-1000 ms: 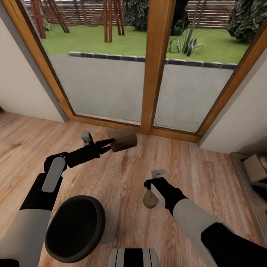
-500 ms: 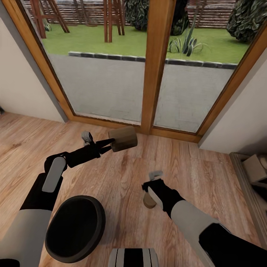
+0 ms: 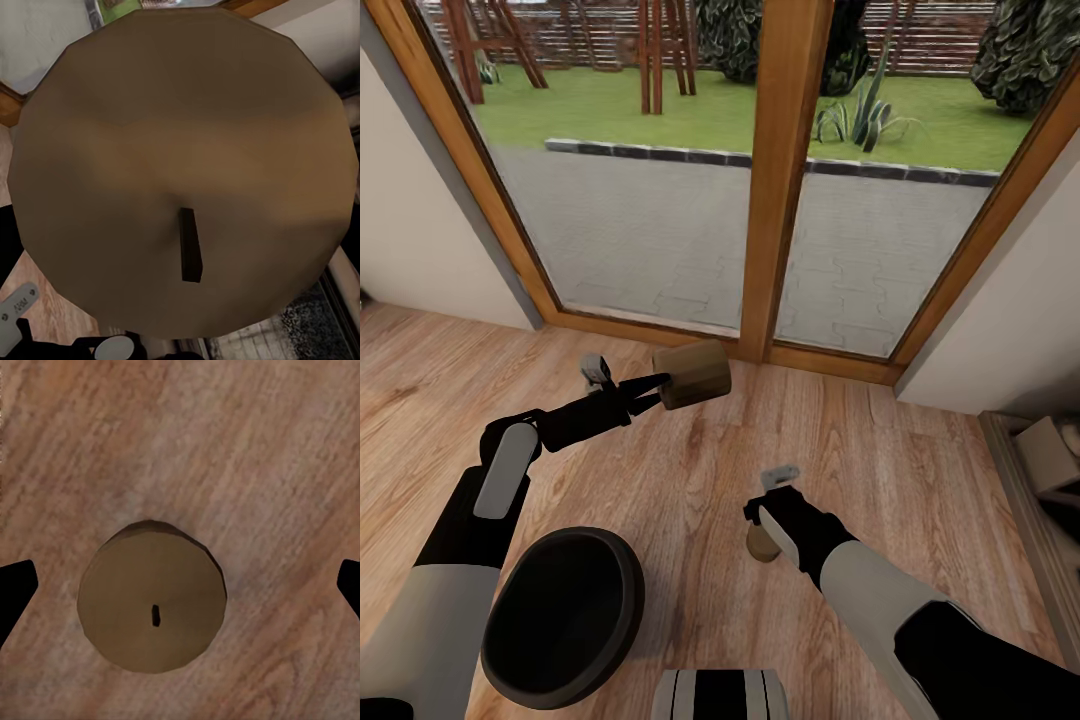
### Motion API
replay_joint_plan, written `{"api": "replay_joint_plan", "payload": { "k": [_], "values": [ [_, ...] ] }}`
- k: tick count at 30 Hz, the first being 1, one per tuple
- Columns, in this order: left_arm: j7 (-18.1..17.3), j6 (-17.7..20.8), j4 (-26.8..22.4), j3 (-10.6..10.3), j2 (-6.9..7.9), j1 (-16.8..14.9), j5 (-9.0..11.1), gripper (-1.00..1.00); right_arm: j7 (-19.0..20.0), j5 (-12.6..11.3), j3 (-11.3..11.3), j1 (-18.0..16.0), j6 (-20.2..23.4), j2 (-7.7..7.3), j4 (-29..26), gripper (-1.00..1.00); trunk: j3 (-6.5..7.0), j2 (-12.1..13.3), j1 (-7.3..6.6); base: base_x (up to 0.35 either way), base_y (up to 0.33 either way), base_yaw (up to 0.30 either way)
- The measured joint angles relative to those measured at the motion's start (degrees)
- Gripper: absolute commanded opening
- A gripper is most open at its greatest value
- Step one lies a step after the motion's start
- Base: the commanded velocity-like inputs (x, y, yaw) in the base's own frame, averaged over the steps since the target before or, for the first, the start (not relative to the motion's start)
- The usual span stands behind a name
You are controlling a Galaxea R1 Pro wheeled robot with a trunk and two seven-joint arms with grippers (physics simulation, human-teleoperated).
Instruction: Place each of the two pumpkins and all three candles from the living room inside a cabinet in the living room (use any cabinet), then make sure every cabinet is closed, and position the cauldron so it is next to a table in the living room.
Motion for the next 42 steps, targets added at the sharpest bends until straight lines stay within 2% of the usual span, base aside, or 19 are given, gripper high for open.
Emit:
{"api": "replay_joint_plan", "payload": {
  "k": [2,22,26,33,35,38,42],
  "values": [
    [0.0,0.0,0.0,0.0,-0.01,0.0,0.0,-1.00,0.0,0.0,0.0,0.0,-0.1,0.00,0.0,1.00,0.00,0.0,0.00,0.000,0.000,0.000],
    [0.0,0.0,0.0,0.0,-0.17,0.0,-0.1,-1.00,2.6,0.3,0.0,0.1,-0.8,0.00,-0.5,1.00,-4.42,-0.3,0.52,0.000,0.000,0.000],
    [0.0,-0.1,0.0,-1.2,-0.19,0.0,-0.2,-1.00,2.2,0.6,0.0,0.1,-4.6,-0.12,-0.7,1.00,-5.31,-0.3,0.62,0.000,0.000,0.000],
    [0.0,0.0,0.0,-1.6,-0.19,0.0,-0.1,-1.00,2.0,0.8,0.0,0.1,-5.3,-0.32,-0.9,1.00,-6.86,-0.4,0.80,0.000,0.000,0.000],
    [0.0,-0.1,0.2,-1.6,-0.28,0.1,-0.1,-1.00,2.3,0.4,-0.3,0.7,-4.6,-0.97,-1.5,1.00,-6.86,-0.4,0.80,0.000,0.000,0.000],
    [0.0,-0.1,0.2,-1.5,-0.32,0.1,-0.2,-1.00,2.3,0.4,-0.3,1.4,-3.7,-0.86,-2.5,1.00,-6.86,-0.4,0.80,0.000,0.000,0.000],
    [0.3,-0.3,0.1,-1.5,-0.63,1.0,-0.6,-1.00,2.1,0.5,-0.3,0.1,-3.4,-0.01,-3.1,1.00,-6.86,-0.4,0.80,0.000,0.000,0.000]
  ]
}}
